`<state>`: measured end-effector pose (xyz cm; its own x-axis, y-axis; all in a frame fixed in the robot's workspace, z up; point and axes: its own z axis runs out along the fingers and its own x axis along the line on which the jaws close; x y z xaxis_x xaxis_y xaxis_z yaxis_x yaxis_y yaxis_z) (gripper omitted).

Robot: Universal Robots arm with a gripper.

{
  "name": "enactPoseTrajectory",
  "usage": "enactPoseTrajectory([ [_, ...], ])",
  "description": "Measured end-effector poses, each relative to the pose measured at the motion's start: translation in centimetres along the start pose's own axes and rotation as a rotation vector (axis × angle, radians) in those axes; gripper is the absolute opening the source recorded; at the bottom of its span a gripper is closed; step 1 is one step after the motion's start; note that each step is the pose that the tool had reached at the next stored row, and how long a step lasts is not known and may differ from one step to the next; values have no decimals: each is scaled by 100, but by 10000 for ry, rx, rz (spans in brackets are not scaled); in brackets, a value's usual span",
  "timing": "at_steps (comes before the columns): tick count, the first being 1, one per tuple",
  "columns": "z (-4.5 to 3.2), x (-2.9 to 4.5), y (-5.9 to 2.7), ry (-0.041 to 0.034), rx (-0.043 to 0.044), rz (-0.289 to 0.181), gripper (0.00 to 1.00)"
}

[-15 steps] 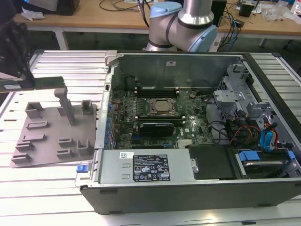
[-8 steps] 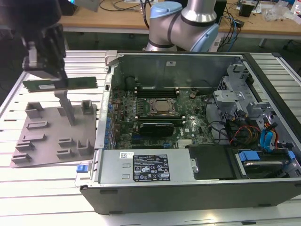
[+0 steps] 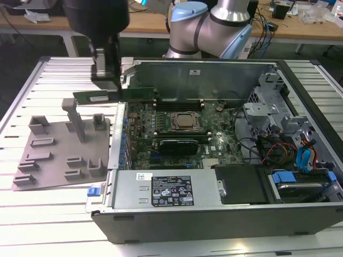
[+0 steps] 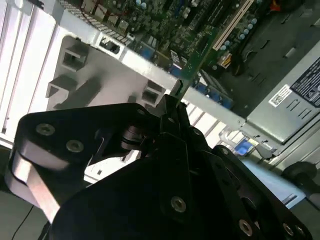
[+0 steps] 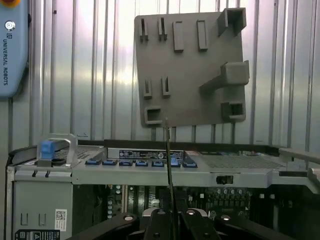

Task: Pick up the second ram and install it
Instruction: 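Pick up the second ram and move it above second insertion slot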

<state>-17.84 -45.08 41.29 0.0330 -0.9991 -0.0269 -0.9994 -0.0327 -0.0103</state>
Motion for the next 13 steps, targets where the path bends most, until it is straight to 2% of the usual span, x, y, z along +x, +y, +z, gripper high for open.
enactPoseTrajectory([
  [1, 1, 2, -86, 0, 0, -3, 11],
  [2, 4, 3, -229, 0, 0, -2, 11],
  [6, 9, 1, -519, 0, 1, -1, 11],
  [7, 11, -1, -624, 0, 0, -3, 11],
  [13, 19, -12, -909, 11, 0, -2, 11],
])
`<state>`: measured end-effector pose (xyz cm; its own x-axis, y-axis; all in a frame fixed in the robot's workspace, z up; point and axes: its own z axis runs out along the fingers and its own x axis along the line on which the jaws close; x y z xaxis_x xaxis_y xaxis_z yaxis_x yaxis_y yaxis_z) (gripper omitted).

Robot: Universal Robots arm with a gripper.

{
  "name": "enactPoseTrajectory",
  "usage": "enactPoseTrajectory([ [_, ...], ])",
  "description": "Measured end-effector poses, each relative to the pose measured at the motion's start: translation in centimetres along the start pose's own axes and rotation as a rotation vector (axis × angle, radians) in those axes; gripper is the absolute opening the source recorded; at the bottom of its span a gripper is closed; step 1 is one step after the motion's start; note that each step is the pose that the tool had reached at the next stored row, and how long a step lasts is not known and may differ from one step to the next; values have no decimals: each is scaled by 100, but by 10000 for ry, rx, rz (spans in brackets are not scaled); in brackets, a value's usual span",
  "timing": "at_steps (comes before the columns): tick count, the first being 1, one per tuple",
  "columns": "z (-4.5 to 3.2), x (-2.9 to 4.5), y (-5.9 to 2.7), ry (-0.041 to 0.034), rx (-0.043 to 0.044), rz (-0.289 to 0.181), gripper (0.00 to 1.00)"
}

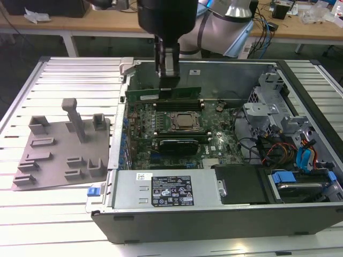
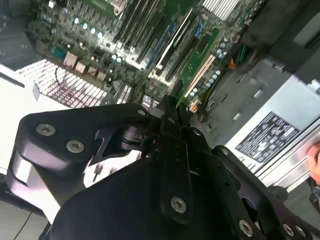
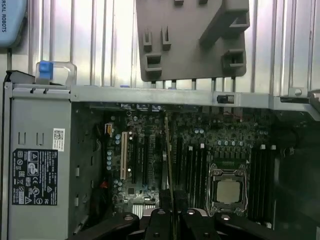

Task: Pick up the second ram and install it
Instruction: 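Pick up the second ram and move it above second insertion slot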

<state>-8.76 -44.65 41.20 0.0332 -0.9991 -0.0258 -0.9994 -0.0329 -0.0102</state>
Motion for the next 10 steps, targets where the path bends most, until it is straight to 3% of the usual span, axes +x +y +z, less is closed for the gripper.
enactPoseTrajectory([
  [3, 18, -18, -137, 10, 5, 183, 11],
  [7, 57, -40, -240, 14, 14, 561, 11],
  [10, 130, -155, -331, 15, 10, 621, 11],
])
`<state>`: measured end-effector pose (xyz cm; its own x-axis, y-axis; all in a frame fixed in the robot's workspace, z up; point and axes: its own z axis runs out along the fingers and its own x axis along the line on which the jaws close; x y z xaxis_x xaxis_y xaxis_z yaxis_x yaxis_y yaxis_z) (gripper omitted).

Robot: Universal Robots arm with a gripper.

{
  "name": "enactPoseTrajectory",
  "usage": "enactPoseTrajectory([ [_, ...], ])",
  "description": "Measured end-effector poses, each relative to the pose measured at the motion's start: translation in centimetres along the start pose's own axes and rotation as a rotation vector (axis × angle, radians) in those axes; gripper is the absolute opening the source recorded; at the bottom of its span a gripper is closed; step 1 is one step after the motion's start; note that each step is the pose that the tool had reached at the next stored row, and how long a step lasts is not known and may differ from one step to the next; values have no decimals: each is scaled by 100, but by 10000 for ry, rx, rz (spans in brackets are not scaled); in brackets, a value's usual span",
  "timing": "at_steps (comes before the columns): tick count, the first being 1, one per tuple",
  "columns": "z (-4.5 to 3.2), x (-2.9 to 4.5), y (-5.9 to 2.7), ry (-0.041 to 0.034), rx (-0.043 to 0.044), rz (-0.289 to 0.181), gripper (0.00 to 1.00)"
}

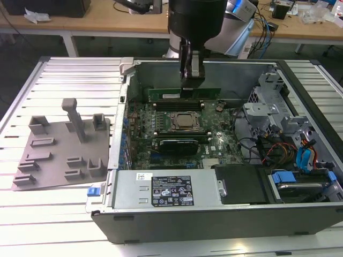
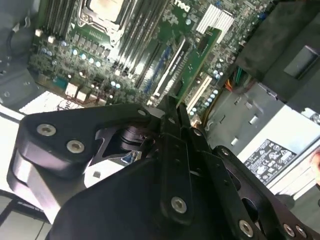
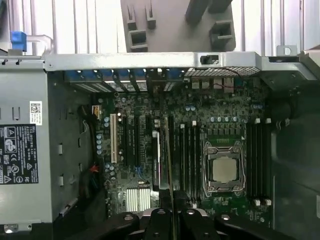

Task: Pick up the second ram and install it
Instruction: 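Pick up the second ram and move it above second insertion slot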

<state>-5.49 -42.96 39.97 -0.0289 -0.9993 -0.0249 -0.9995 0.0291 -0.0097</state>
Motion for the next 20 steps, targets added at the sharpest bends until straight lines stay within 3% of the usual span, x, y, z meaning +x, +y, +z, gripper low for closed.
enactPoseTrajectory([
  [3, 31, -39, -27, -10, 0, 62, 11],
  [5, 92, -105, -71, -9, -15, 117, 11],
  [12, 314, -294, -317, -7, -105, 192, 11],
  [20, 486, -339, -331, -3, -108, 197, 11],
])
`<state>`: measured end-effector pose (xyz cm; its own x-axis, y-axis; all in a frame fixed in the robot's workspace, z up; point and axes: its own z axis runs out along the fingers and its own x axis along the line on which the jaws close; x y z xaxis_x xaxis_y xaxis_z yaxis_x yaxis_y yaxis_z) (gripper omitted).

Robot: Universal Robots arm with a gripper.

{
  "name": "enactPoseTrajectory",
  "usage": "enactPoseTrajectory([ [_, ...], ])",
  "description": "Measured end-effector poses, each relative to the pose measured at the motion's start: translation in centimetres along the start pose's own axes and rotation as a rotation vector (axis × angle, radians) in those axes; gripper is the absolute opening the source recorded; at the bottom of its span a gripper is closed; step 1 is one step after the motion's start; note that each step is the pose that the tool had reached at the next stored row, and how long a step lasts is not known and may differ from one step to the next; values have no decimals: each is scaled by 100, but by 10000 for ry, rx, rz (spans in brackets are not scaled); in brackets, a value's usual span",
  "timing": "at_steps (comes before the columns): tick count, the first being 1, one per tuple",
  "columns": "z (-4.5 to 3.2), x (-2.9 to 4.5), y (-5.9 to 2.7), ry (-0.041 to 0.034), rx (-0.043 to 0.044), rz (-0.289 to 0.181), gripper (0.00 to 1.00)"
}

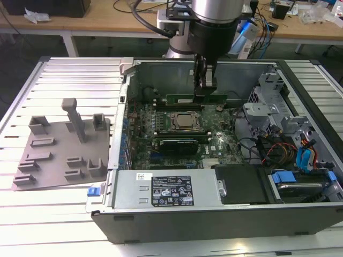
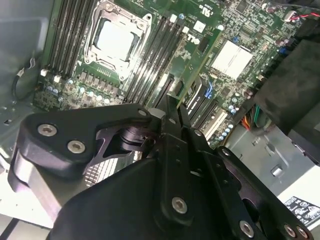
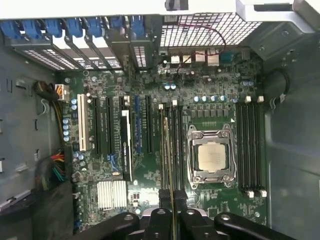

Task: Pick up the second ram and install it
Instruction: 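Pick up the second ram and move it above second insertion slot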

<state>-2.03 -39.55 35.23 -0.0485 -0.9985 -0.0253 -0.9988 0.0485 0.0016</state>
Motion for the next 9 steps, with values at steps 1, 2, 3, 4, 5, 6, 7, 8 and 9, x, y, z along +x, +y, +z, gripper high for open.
enactPoseTrajectory([
  [1, 15, -1, 0, 0, 0, 0, 11],
  [2, 32, -2, 0, -1, 0, 0, 11],
  [3, 40, -2, 0, 1, 0, 0, 11],
  [4, 49, -2, 0, 1, 0, 0, 11],
  [5, 50, -2, 0, 3, -1, 0, 11],
  [6, 51, -2, 0, 2, 0, 1, 11],
  [7, 51, -2, 0, 0, 0, 0, 11],
  [8, 51, -2, 0, 0, 0, 0, 11],
  [9, 52, -2, 0, 1, 0, 1, 11],
])
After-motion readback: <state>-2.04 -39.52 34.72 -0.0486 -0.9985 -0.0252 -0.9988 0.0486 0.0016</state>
